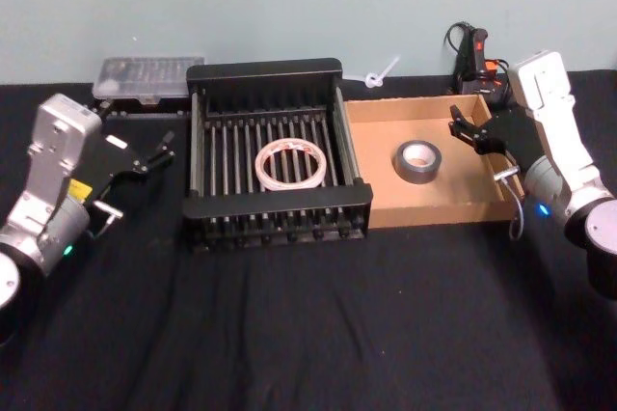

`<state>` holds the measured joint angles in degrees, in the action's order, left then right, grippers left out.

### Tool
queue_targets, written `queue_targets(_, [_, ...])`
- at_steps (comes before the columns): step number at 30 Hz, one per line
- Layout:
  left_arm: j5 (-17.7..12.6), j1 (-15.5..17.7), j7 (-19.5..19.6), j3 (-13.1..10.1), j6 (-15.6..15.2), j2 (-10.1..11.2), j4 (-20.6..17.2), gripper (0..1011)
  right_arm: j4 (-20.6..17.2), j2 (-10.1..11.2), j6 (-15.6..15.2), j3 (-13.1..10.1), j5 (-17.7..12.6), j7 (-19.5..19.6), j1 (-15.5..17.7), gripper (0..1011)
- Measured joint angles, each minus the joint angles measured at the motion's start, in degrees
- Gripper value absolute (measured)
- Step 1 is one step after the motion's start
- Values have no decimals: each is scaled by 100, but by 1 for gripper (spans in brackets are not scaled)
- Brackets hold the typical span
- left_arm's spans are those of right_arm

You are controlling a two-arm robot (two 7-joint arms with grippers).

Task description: Pick up the white tape and place it into the black box , Pick up the silver tape and place it into the brown box.

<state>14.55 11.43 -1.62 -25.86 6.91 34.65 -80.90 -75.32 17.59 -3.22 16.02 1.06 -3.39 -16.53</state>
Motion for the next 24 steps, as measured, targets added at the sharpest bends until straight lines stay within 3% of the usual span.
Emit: queue_targets(24, [0,0,0,0,0,0,0,1001,0,0,0,0,0,1,0,1003])
